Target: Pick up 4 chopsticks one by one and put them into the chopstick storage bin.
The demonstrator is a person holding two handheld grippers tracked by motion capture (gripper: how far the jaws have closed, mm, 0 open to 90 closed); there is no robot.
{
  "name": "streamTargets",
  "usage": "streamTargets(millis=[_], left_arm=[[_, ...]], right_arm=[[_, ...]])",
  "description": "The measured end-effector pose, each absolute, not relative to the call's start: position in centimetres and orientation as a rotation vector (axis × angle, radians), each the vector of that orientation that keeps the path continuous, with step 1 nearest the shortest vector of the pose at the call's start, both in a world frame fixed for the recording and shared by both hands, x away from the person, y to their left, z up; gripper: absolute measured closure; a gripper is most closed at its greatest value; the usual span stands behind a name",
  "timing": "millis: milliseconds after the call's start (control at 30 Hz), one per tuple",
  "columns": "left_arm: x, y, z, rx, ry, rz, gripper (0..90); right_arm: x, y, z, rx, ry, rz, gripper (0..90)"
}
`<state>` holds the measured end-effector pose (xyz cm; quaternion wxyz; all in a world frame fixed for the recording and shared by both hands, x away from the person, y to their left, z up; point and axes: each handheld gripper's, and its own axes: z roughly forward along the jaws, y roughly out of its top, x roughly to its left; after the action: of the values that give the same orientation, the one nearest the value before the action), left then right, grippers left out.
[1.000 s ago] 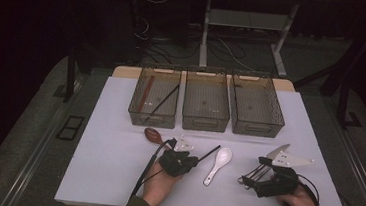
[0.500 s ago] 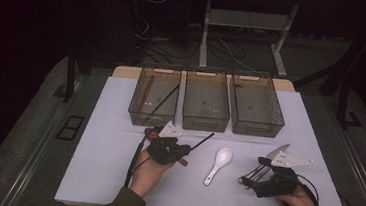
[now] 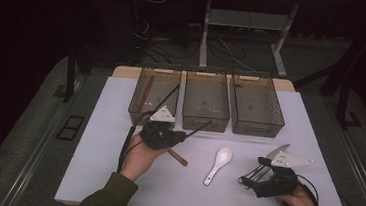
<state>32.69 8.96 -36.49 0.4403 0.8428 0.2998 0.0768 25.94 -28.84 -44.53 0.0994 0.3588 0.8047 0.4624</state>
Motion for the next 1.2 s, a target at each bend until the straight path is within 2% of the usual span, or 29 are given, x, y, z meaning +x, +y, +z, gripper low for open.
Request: streamTargets(millis=[167, 733, 1200], left_arm=[[33.8, 9.5, -35.2, 2.071, 0.733, 0.193, 85.1], [39.4, 10.8, -31.7, 2.077, 0.786, 0.325, 85.1], [44.5, 13.0, -32.4, 2.038, 0.915, 0.407, 85.1]], right_arm=[[25.8, -28.8, -44.5, 1.083, 2.381, 1.368, 0.6], [25.9, -28.8, -44.5, 1.072, 2.375, 1.37, 0.7], [26.0, -28.9, -44.5, 1.073, 2.375, 1.375, 0.7]])
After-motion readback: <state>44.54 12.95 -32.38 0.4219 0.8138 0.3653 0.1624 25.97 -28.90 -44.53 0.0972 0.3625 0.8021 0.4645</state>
